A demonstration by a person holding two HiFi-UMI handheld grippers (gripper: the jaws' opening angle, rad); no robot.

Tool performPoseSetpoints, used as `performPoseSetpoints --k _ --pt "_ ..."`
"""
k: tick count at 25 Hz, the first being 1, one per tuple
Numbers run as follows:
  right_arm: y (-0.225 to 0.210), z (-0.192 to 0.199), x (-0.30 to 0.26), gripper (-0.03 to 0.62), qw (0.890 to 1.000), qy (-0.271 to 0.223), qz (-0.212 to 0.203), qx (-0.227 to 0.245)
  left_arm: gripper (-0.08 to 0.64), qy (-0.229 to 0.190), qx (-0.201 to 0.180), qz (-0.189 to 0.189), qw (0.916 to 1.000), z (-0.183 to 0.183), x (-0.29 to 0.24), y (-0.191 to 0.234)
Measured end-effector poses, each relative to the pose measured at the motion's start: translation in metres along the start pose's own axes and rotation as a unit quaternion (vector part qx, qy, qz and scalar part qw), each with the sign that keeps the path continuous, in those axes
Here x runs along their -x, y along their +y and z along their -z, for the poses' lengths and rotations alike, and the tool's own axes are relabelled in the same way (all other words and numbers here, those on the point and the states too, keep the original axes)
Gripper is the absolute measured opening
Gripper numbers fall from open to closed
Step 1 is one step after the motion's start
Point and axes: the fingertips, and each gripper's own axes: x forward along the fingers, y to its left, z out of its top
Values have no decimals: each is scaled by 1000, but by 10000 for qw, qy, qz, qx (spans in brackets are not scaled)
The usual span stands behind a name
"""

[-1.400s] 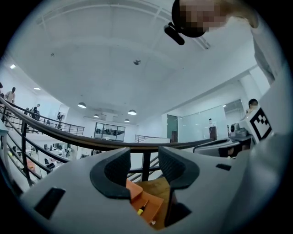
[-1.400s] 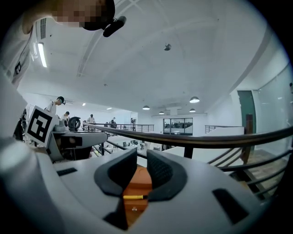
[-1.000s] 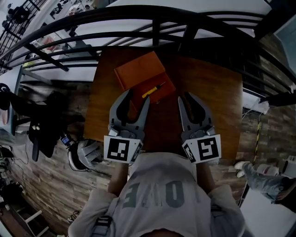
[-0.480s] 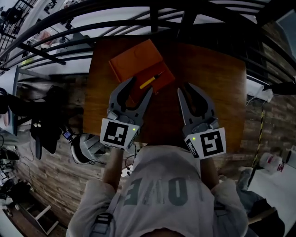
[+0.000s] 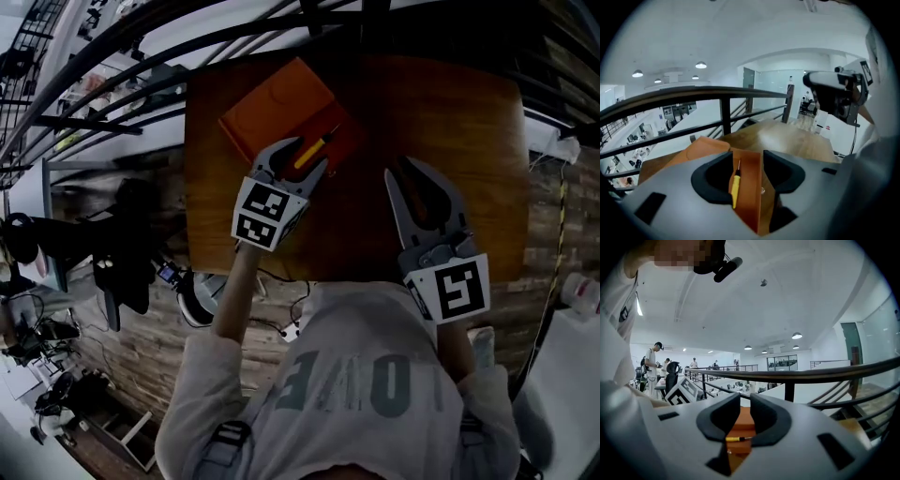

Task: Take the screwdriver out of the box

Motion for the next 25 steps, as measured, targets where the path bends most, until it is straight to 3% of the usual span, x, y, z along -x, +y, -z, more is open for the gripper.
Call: performPoseSetpoints --k 5,16,20,25 --pt "-7 9 -2 69 9998 95 39 -141 201 962 -2 78 9953 44 -37 15" --pt "-12 20 -2 69 9991 344 5 -233 192 2269 194 158 9736 111 -71 28" --pt "-11 23 -6 69 9989 439 -31 -189 179 2576 195 117 9660 121 -78 34" --pt "-11 27 -10 69 9986 492 -48 -188 115 2765 16 100 9610 130 -82 38"
